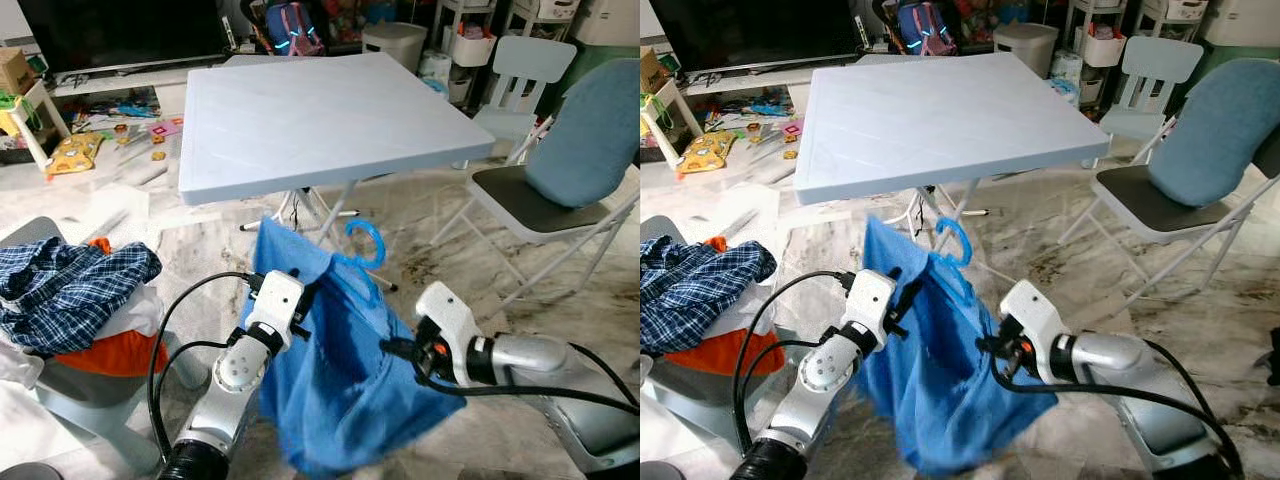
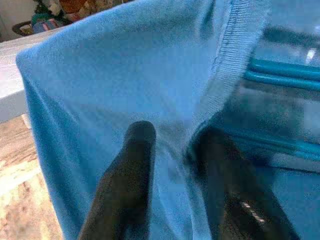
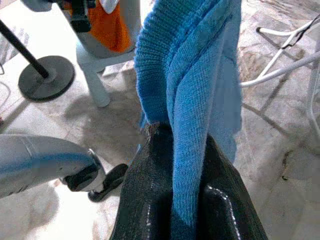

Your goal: Hang hanger

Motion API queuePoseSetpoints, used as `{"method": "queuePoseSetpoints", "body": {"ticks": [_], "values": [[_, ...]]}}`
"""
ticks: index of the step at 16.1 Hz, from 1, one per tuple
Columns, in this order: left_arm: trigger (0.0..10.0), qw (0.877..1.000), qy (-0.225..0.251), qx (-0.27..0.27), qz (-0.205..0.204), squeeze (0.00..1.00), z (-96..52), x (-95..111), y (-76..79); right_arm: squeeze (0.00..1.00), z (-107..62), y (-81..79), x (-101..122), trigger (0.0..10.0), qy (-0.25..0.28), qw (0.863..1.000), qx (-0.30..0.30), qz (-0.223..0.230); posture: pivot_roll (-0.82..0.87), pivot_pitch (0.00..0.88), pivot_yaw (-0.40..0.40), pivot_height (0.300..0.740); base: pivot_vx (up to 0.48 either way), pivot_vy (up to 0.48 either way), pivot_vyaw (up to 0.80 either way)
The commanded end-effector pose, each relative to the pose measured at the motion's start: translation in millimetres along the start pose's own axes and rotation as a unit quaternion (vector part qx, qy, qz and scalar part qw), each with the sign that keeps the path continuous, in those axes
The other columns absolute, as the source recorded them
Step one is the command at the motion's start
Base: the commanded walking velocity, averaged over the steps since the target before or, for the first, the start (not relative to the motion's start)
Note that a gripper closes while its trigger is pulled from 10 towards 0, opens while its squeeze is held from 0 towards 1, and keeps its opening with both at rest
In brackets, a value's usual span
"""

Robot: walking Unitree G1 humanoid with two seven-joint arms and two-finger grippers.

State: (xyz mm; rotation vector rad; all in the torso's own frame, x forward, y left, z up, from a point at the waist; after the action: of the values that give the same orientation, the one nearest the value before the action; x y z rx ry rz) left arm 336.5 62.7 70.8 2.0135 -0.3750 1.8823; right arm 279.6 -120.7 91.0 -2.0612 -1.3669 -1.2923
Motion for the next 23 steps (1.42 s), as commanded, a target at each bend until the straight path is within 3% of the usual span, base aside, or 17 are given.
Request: {"method": "queuePoseSetpoints", "body": {"ticks": [1,4,5,6,10,13,16,17,20,23], "values": [[0.0,1.0,0.0,0.0,0.001,0.0,-0.1,1.5,-1.5,0.0,-2.1,7.2,9.5,10.0,0.017,1.0,-0.013,-0.019,-0.11,0.0,0.014,0.74,0.0,0.0,0.0],[0.0,1.0,0.004,0.006,0.006,0.0,0.4,3.6,-4.6,0.0,-3.0,0.4,7.3,10.0,0.017,0.999,0.003,-0.027,-0.12,0.0,0.017,0.74,0.0,0.0,0.0],[2.0,1.0,0.015,0.007,0.012,0.0,0.3,7.4,-4.2,0.0,-2.3,0.5,4.5,10.0,0.012,0.999,0.0,-0.03,-0.12,0.0,0.018,0.74,0.0,0.0,0.0],[0.0,0.999,0.03,0.007,0.013,0.0,-1.2,12.4,-2.8,0.0,-0.8,2.5,0.9,10.0,0.006,0.999,-0.009,-0.031,-0.12,0.0,0.019,0.74,0.0,0.0,0.0],[0.0,0.999,0.033,0.004,0.004,0.0,-11.5,7.1,3.4,0.0,3.6,-6.5,1.1,10.0,0.011,1.0,0.002,-0.028,-0.11,0.0,0.017,0.74,0.0,0.0,0.0],[0.0,0.999,0.032,0.026,0.012,0.0,-9.0,9.6,-8.9,0.0,-0.2,-9.5,-0.9,10.0,0.007,0.999,0.02,-0.037,-0.11,0.0,0.015,0.74,0.0,0.0,0.0],[0.0,0.999,0.034,0.012,0.008,0.0,-8.0,11.2,-7.1,0.0,-0.7,-5.1,2.1,10.0,0.013,0.999,0.014,-0.031,-0.11,0.0,0.018,0.74,0.0,0.0,0.0],[0.0,0.999,0.036,0.028,0.019,0.0,-10.1,13.3,-13.3,0.0,-2.6,-8.3,-0.1,10.0,0.01,0.999,0.022,-0.033,-0.11,0.0,0.02,0.74,0.0,0.0,0.0],[0.0,0.992,0.044,0.104,0.048,0.0,-21.7,20.6,-53.1,0.0,-12.0,-12.2,-20.4,10.0,-0.024,0.998,0.038,-0.049,-0.11,0.0,0.021,0.74,0.0,0.0,0.0],[0.0,0.989,0.043,0.131,0.058,0.0,-31.3,19.9,-68.4,0.0,-14.8,-10.1,-30.7,10.0,-0.048,0.995,0.042,-0.071,-0.1,0.0,0.018,0.74,0.0,0.0,0.0]]}}
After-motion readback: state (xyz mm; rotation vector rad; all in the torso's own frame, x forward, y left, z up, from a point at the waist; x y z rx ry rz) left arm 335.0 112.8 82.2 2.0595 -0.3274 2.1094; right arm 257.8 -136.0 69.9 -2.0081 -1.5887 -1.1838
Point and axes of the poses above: a point about 5 cm out from each wrist's last joint towards the gripper, its own z axis pointing out of the wrist towards the gripper, its own x axis along the axis of the wrist's last joint, y = z × x, the point moved 5 cm from there along z, pointing out of the wrist towards the gripper, and after that the axes turned 14 degrees about -z, right-handed, at the moved point
